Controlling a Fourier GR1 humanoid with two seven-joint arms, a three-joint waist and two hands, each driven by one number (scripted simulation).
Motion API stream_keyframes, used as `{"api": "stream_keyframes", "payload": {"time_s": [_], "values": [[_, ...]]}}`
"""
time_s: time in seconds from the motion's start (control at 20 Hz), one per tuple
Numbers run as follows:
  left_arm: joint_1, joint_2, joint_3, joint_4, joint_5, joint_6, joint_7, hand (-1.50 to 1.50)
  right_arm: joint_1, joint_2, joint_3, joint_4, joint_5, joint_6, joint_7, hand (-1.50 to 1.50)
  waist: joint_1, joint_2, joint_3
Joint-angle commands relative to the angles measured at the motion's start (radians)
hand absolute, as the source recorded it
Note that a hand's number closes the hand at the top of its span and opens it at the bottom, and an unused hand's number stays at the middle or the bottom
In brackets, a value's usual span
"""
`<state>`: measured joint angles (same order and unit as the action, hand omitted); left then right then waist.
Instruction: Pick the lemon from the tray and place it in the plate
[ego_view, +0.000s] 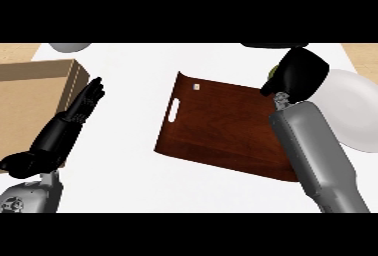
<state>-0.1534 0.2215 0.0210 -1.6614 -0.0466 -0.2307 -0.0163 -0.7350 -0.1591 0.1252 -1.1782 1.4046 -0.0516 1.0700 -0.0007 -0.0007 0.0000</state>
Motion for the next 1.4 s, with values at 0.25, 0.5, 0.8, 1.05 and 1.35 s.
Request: {"api": "stream_keyframes", "payload": {"time_s": [0.25, 0.5, 0.8, 1.05, 1.35], "values": [[0.039, -0.004, -0.007, 0.004, -0.031, -0.007, -0.055, 0.0, 0.023, -0.145, -0.209, 0.141, -0.056, -0.262, -0.128, 1.5, 0.011, 0.004, 0.0], [-0.073, -0.016, 0.004, 0.053, -0.03, 0.005, 0.005, 0.0, -0.001, -0.216, -0.288, 0.364, -0.079, -0.423, -0.251, 1.5, 0.013, 0.008, 0.001], [-0.048, -0.009, 0.018, 0.018, 0.012, -0.036, 0.024, 0.0, 0.039, -0.264, -0.371, 0.484, -0.178, -0.436, -0.347, 1.5, 0.011, 0.005, 0.001], [-0.062, -0.031, -0.009, 0.039, -0.038, -0.006, -0.02, 0.0, 0.009, -0.32, -0.492, 0.677, -0.298, -0.403, -0.409, -1.5, 0.022, 0.013, 0.002], [-0.045, -0.006, 0.026, 0.032, -0.018, -0.029, -0.002, 0.0, 0.027, -0.317, -0.525, 0.83, -0.32, -0.647, -0.6, -1.5, 0.03, 0.013, 0.003]]}}
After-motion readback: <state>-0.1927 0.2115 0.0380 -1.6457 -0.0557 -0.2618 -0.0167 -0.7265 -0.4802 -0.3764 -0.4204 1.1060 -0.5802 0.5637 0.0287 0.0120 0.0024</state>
